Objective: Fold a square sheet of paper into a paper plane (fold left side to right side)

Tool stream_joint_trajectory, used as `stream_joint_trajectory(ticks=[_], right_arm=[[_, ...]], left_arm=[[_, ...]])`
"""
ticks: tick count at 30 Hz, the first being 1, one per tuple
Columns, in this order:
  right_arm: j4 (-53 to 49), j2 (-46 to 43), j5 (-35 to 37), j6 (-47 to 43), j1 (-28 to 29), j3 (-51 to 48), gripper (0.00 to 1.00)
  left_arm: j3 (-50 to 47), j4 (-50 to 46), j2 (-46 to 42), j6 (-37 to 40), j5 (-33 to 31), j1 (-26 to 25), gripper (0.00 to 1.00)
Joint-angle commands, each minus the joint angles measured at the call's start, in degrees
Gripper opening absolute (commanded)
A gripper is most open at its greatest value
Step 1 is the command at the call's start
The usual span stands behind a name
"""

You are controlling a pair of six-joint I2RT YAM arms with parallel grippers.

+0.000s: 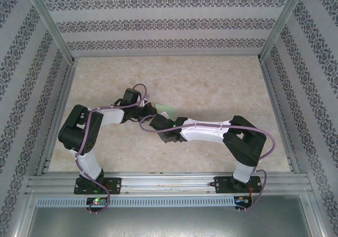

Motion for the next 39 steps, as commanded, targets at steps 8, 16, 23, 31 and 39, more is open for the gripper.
stream_joint_trajectory(ticks=[8, 16, 23, 31, 39], right_arm=[[-1.11, 3.16, 2.37, 1.03, 0.35, 2.29, 0.41], [-1.46, 4.33, 2.59, 0.93, 0.41, 2.64, 0.37], [-1.68, 4.61, 2.67, 1.12, 0.39, 2.56, 0.31], [-1.9, 4.8, 2.75, 1.44, 0.41, 2.38, 0.2], [-1.89, 4.63, 2.16, 1.54, -0.01, 1.58, 0.06]], left_arm=[[1.22, 1.69, -1.31, -1.03, 0.77, -0.82, 0.02], [1.13, 1.95, -1.04, -0.98, 0.77, -0.92, 0.02], [1.17, 1.6, -1.03, -0.64, 0.71, -0.91, 0.02], [1.13, 1.25, -1.28, -0.45, 0.48, -0.98, 0.06], [0.98, -2.24, -4.28, 1.93, -1.22, -0.69, 0.21]])
